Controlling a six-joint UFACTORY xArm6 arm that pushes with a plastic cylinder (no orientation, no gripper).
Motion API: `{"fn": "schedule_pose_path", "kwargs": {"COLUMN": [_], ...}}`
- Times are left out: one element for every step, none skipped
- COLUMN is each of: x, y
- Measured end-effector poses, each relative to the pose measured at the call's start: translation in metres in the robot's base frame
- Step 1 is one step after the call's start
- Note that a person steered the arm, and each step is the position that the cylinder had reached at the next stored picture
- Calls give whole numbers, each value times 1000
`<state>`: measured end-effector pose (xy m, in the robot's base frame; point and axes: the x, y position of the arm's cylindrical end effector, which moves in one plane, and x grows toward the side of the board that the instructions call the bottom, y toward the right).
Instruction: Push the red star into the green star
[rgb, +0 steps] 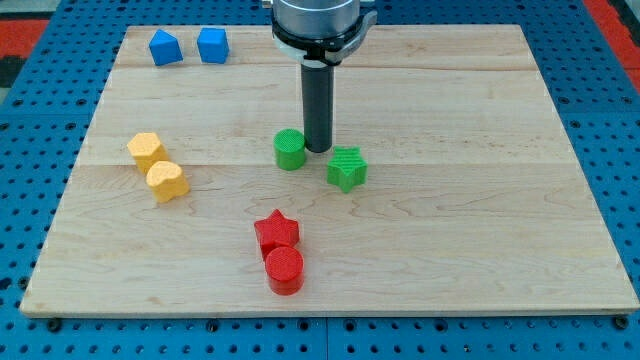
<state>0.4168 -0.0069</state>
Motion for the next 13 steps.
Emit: {"fn": "schedule_pose_path", "kwargs": {"x": [-1,-2,-14,37,124,180,201,197,162,160,177,174,144], "y": [-17,-22,15,95,127,71,31,-1,-5,-2,1,-41,-51]}}
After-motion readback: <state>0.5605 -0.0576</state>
